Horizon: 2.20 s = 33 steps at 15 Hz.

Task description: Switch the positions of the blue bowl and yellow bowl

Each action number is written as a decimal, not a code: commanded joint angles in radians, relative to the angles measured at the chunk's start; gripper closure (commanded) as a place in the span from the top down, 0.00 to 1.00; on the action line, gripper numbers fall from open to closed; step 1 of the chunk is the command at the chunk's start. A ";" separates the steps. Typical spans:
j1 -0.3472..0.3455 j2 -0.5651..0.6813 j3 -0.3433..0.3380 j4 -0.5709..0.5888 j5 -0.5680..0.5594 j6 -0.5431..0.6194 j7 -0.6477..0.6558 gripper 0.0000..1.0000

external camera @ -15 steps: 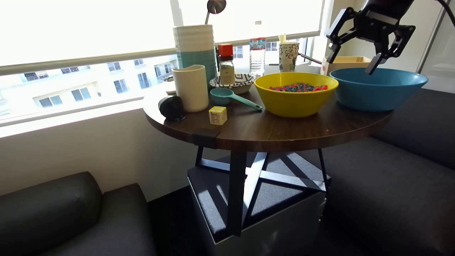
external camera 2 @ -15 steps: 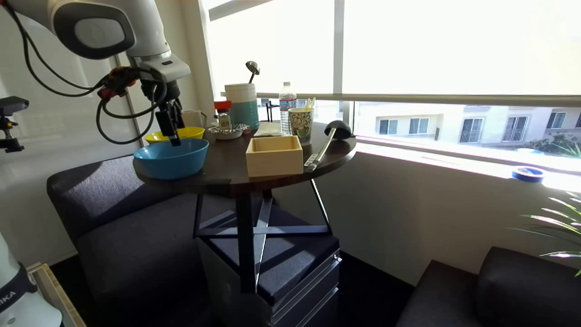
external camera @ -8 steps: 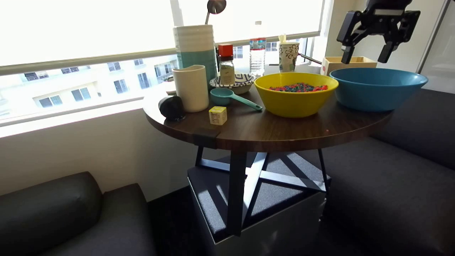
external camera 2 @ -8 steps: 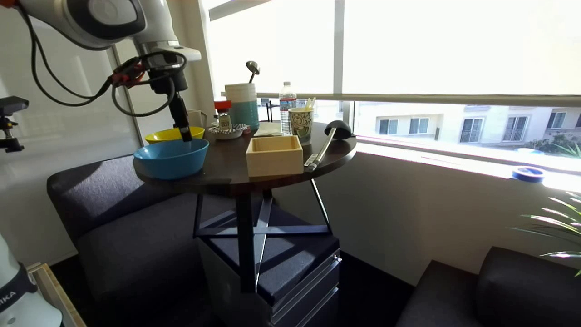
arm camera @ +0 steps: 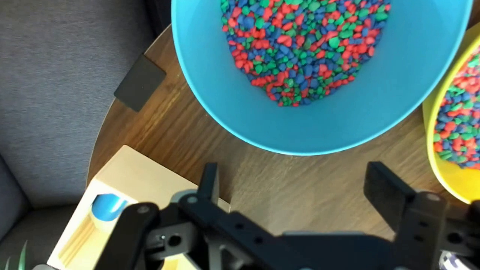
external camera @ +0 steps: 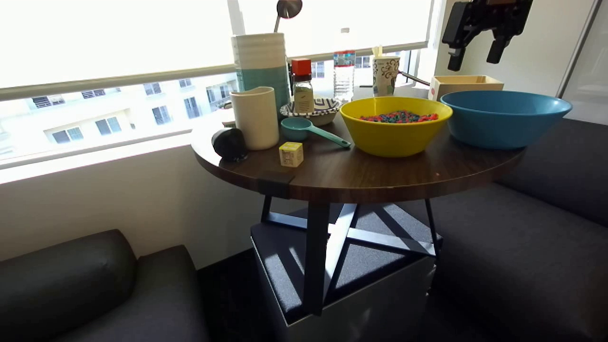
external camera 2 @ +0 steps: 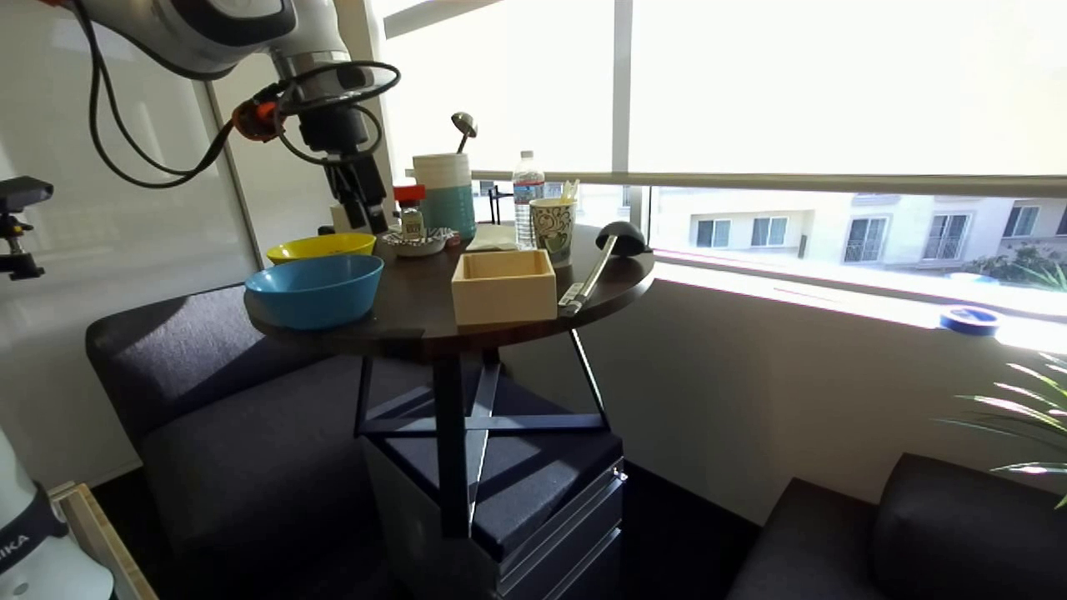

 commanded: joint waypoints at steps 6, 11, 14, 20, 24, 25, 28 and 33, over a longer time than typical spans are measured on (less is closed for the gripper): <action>0.036 0.088 -0.010 0.020 -0.062 -0.043 -0.101 1.00; 0.048 0.119 -0.015 0.029 -0.105 -0.062 -0.169 1.00; 0.045 0.146 -0.010 0.048 -0.140 -0.044 -0.166 1.00; 0.059 0.214 -0.008 0.103 -0.167 -0.005 -0.151 1.00; 0.058 0.258 -0.011 0.139 -0.184 0.006 -0.142 1.00; 0.056 0.264 -0.012 0.150 -0.196 0.007 -0.136 1.00; 0.059 0.285 -0.016 0.187 -0.217 0.012 -0.132 1.00; 0.065 0.341 -0.020 0.233 -0.211 0.055 -0.132 1.00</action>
